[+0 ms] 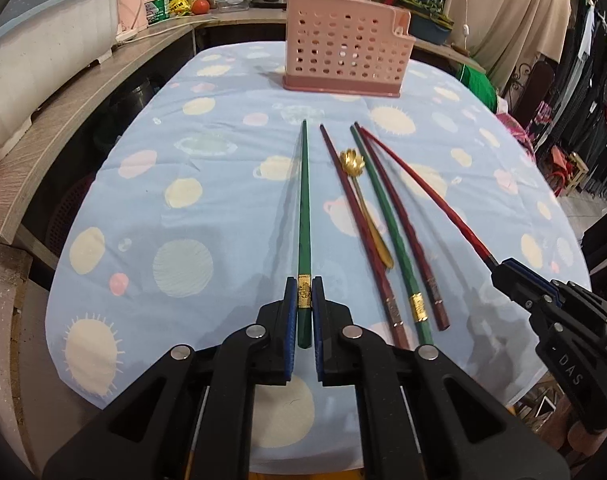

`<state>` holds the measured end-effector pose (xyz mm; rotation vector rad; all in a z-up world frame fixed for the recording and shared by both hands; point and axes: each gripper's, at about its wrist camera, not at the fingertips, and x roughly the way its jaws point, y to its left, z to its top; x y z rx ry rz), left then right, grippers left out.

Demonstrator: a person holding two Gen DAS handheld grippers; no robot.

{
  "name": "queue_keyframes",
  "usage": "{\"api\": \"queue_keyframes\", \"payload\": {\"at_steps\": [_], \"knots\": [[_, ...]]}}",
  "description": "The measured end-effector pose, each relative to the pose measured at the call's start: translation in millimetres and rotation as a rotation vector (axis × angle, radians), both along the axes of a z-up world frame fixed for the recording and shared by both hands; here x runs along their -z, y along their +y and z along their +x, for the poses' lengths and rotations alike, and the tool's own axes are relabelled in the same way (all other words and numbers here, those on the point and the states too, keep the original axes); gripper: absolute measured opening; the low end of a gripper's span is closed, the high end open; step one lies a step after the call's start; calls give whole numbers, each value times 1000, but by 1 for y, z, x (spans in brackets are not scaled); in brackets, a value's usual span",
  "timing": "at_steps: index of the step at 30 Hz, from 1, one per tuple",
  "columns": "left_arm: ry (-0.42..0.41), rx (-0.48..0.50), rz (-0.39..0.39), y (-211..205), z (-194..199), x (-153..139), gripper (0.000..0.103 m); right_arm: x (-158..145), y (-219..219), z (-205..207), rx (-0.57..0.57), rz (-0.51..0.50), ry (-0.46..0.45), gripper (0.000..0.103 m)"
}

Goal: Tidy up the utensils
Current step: 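Lift the red chopstick with the right gripper while the left gripper lifts the green chopstick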

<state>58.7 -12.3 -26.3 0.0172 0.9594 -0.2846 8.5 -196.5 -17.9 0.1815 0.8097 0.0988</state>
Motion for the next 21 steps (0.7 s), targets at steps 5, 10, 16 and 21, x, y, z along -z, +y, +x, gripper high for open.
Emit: {"api": "queue_keyframes", "payload": {"at_steps": [5, 10, 16, 21], "knots": [[-45, -20, -40, 8, 7, -30, 7, -32, -14, 3, 18, 31, -68, 7], [-122, -37, -46, 14, 18, -65, 7, -65, -30, 11, 41, 51, -138, 7], [-215, -51, -47, 16, 29, -101, 7, -101, -48, 22, 74, 43, -228, 7], [-264, -60, -52, 16, 40, -123, 7, -126, -56, 28, 88, 17, -287, 7]]}}
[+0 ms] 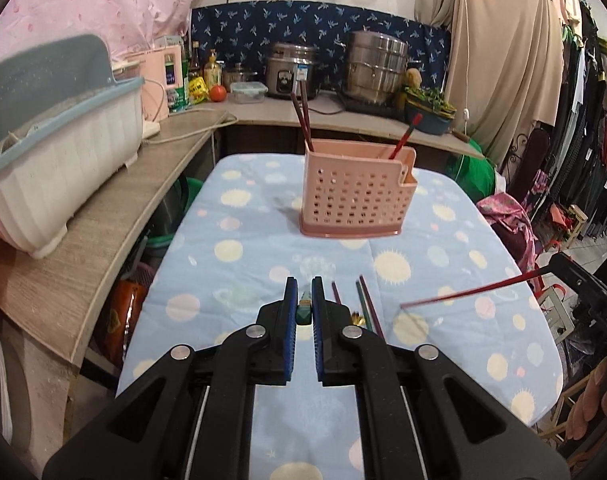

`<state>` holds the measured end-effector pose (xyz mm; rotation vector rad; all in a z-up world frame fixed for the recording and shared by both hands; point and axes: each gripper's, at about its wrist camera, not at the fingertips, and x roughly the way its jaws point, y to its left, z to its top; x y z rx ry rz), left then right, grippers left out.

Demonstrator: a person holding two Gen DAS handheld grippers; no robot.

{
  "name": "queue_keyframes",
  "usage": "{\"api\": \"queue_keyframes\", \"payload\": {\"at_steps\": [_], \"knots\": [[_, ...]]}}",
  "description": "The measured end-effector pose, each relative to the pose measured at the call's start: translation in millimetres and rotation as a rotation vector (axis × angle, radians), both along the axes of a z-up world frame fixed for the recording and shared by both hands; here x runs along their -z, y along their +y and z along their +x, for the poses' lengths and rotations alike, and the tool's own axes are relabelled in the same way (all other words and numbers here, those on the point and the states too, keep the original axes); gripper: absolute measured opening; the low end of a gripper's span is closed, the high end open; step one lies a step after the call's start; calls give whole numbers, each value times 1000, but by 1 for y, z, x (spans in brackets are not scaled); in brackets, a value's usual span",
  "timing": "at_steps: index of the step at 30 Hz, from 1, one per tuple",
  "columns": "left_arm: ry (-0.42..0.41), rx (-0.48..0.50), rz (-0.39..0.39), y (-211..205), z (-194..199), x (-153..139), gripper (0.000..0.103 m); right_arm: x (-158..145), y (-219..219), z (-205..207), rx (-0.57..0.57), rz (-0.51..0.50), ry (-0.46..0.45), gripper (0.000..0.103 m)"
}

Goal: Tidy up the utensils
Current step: 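Lift the red chopstick with the right gripper while the left gripper lifts the green chopstick, then lower the red chopstick into the holder with the right gripper while the left lowers the green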

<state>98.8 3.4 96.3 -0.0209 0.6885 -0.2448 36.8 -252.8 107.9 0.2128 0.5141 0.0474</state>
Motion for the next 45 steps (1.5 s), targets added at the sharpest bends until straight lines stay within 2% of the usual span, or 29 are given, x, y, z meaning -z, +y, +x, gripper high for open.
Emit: {"api": "queue_keyframes", "payload": {"at_steps": [14, 24, 37, 45], "knots": [[-47, 5, -80, 2, 39, -43, 7, -29, -9, 28, -9, 18, -58, 7], [-117, 24, -91, -12, 60, -78, 7, -55, -2, 62, -40, 19, -116, 7], [-327, 1, -81, -42, 101, -167, 7, -118, -7, 135, -41, 51, -233, 7], [-419, -35, -71, -55, 139, -188, 7, -140, -10, 178, -19, 70, -294, 7]]}}
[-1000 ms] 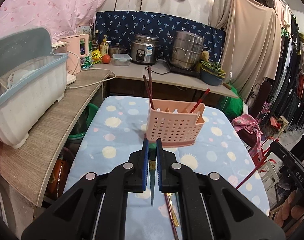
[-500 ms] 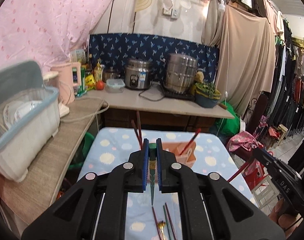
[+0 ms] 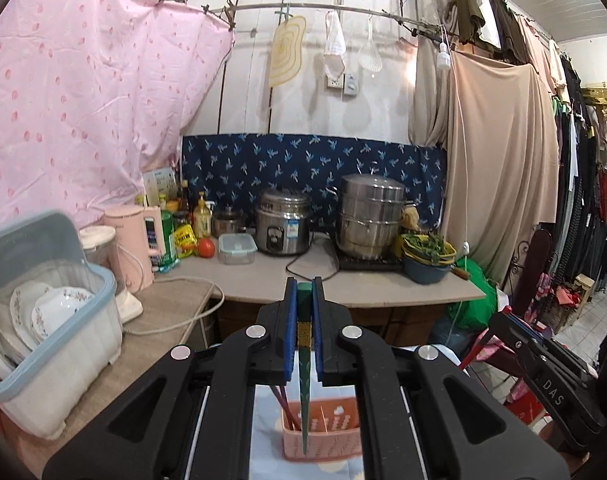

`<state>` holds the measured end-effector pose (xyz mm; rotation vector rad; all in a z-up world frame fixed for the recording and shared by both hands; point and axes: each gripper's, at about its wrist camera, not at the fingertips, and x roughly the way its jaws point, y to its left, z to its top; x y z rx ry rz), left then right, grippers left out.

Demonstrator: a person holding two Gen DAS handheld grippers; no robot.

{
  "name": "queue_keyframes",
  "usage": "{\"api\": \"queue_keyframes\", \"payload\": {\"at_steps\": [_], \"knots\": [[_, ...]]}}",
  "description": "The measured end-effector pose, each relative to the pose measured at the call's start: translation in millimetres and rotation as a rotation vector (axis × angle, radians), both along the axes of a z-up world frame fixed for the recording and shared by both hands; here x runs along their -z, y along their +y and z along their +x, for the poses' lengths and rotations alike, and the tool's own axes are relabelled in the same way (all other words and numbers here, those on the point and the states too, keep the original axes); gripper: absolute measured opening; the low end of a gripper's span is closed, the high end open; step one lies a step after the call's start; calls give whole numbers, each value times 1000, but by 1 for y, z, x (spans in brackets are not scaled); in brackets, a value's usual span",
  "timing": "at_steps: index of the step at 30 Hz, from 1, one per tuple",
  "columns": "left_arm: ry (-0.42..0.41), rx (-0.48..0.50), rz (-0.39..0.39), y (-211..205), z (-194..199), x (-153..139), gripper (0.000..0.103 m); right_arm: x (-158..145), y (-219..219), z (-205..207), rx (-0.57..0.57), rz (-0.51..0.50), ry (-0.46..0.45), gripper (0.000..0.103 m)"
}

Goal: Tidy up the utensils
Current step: 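Lower the red chopstick into the holder with the right gripper while the left lowers the green, then open both grippers to release the chopsticks in the holder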

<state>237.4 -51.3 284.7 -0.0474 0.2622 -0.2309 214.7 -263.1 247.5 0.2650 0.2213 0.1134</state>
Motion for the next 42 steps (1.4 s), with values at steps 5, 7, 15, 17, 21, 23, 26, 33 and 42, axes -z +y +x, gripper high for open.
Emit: {"api": "queue_keyframes", "payload": {"at_steps": [5, 7, 15, 17, 21, 23, 26, 33, 42], "knots": [[-37, -11, 2, -8, 24, 3, 7, 1, 2, 26, 14, -10, 2, 7], [-38, -9, -1, -10, 33, 7, 7, 3, 2, 34, 17, -13, 3, 7], [40, -13, -12, -13, 67, 39, 7, 32, 0, 68, 22, -9, 73, 7], [69, -13, -13, -13, 74, 50, 7, 41, 2, 73, 19, -9, 95, 7], [116, -17, 1, -16, 86, 70, 7, 56, 4, 79, 18, -20, 129, 7], [140, -17, 0, -16, 91, 80, 7, 61, 5, 83, 17, -22, 143, 7], [172, -16, -11, -14, 96, 90, 7, 69, 6, 85, 18, -26, 160, 7], [211, -13, 3, -15, 98, 106, 7, 83, 6, 87, 11, -26, 187, 11], [205, -49, 17, -12, 87, 111, 50, 81, 2, 68, 22, -32, 161, 32]]}}
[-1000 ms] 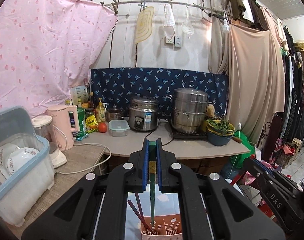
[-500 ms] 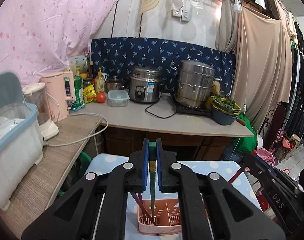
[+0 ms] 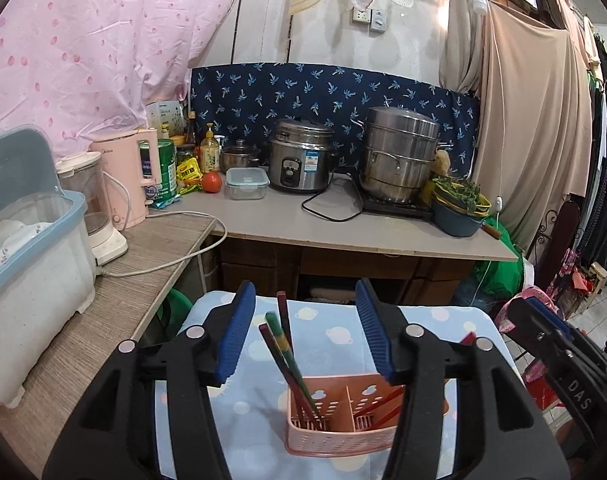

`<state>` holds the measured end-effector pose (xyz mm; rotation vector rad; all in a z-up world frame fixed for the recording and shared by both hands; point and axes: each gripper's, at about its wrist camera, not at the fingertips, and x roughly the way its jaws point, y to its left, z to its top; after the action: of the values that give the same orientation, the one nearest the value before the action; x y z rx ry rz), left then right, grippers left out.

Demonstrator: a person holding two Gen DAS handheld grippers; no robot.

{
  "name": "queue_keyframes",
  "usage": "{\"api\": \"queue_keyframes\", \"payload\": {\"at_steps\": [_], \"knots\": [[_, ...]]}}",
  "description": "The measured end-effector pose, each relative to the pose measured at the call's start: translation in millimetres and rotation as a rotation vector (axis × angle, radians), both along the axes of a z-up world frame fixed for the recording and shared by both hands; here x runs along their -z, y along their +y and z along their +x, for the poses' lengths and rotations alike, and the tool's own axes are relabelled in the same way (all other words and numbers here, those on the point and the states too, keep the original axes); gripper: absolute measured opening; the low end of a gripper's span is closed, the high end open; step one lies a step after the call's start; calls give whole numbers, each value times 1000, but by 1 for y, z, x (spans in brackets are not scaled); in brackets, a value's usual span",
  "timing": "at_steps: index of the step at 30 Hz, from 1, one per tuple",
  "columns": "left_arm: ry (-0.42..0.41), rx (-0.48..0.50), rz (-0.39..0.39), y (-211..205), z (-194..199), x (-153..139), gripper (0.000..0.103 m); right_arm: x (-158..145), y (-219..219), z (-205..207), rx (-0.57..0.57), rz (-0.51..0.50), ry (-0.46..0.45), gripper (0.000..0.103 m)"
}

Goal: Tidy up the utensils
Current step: 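Open both grippers to release the chopsticks in the holder, then bring both grippers back over the remaining dark red chopsticks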

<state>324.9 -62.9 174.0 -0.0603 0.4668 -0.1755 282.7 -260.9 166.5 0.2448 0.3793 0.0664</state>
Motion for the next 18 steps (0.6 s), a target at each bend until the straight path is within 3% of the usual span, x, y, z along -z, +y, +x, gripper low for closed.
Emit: {"api": "queue_keyframes", "payload": {"at_steps": [5, 18], "knots": [[7, -11, 22, 2, -13, 1, 58, 1, -2, -18, -10, 13, 6, 36], [56, 0, 64, 14, -70, 23, 68, 14, -9, -88, -10, 58, 32, 36]]}}
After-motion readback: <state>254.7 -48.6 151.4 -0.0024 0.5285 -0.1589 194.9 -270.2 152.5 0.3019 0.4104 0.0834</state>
